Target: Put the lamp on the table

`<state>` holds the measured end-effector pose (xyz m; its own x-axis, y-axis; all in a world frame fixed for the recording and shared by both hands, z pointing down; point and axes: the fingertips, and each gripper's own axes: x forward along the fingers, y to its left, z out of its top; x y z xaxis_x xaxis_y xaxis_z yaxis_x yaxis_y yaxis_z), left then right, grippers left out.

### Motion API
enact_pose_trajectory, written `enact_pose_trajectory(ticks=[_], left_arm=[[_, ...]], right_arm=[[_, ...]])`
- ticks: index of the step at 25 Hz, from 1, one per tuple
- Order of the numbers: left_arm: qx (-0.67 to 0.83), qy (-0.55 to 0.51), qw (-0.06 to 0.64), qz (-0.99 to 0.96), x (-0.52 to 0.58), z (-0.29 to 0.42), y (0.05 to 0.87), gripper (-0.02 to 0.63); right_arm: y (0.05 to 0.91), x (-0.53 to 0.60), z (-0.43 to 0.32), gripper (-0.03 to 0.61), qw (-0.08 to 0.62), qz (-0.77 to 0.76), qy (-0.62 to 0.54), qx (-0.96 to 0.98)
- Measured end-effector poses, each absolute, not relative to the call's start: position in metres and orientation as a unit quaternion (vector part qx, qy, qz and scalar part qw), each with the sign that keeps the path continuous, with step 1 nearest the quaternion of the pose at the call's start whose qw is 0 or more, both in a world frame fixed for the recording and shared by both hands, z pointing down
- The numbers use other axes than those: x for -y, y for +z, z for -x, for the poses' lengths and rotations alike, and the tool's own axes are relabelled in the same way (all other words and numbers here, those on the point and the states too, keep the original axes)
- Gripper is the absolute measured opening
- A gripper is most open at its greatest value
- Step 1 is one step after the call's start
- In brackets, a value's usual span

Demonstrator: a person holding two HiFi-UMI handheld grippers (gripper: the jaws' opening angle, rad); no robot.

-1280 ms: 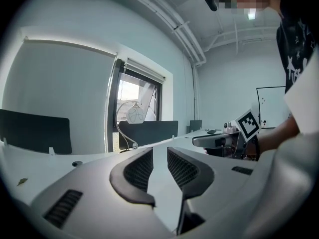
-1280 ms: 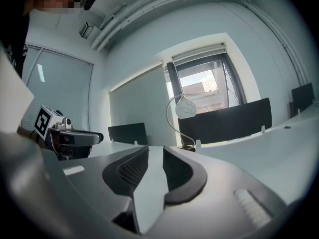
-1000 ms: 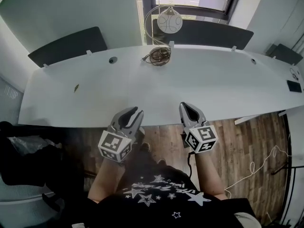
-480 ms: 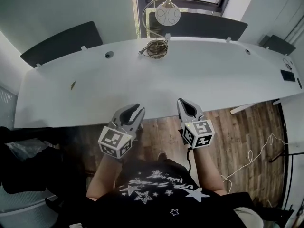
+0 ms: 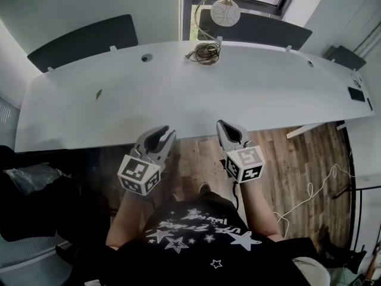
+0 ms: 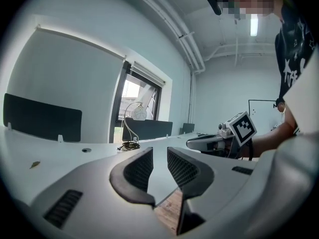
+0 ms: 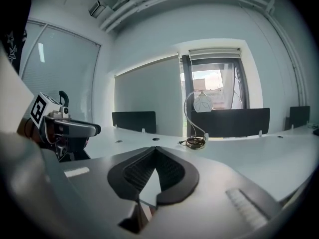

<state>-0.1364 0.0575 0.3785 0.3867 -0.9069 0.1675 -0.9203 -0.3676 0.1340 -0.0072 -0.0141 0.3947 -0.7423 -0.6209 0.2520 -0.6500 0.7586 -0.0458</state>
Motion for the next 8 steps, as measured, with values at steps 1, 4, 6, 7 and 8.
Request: enact_pose_trajectory(ticks=[1,4,6,7,8], left_arm=[[0.554,0.029,0.105,-0.826,-0.063,0.142,0.379,0.091],[0.556,0.013,0.111,-0.824,-0.078,0.162,0.378,0.091],[0.56,0.007,0.112,-0.821,-0.088,0.175,0.379,0.091],[0.562,0.007,0.112,-0.819,-0.092,0.182,0.38,0.091],[0.565,0.008,0.111,-0.817,-0.097,0.19,0.382,0.091]], right_arm=[[0.394,0.011,0.012,0.0,0.109,-0.345,0.062,0.93],[0.391,-0.002,0.032,0.0,0.107,-0.348,0.046,0.93],[0.392,-0.011,0.045,0.0,0.115,-0.346,0.035,0.931],[0.394,-0.015,0.052,0.0,0.119,-0.345,0.031,0.93],[0.395,-0.02,0.058,0.0,0.124,-0.345,0.026,0.93]])
